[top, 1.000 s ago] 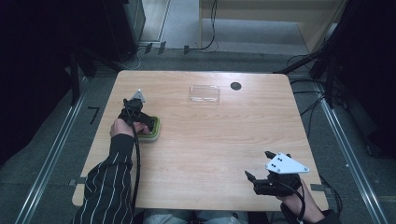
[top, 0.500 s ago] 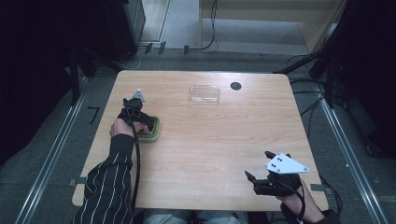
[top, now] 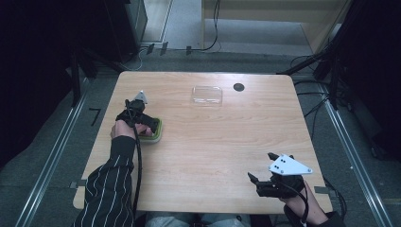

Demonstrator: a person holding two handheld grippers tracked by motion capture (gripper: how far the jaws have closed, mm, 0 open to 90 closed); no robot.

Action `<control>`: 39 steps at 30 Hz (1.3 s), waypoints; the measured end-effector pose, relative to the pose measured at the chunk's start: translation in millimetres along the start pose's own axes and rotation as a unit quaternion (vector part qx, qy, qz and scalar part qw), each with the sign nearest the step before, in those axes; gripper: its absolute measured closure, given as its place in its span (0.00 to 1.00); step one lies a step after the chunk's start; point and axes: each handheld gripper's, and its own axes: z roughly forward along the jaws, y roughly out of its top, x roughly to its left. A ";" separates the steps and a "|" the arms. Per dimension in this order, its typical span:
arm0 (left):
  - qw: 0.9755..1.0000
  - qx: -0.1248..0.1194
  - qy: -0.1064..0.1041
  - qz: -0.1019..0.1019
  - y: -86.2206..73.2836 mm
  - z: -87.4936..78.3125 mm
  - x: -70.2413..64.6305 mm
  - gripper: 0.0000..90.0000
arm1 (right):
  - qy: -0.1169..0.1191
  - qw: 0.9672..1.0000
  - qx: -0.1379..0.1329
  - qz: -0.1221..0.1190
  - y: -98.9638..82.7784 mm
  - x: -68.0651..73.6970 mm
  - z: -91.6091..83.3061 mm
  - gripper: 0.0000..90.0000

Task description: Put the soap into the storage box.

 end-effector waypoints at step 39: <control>0.999 -0.016 0.015 0.026 -53.7 -34.0 -14.1 0.00 | -0.002 1.000 0.001 -0.003 -0.4 2.0 -2.1 0.15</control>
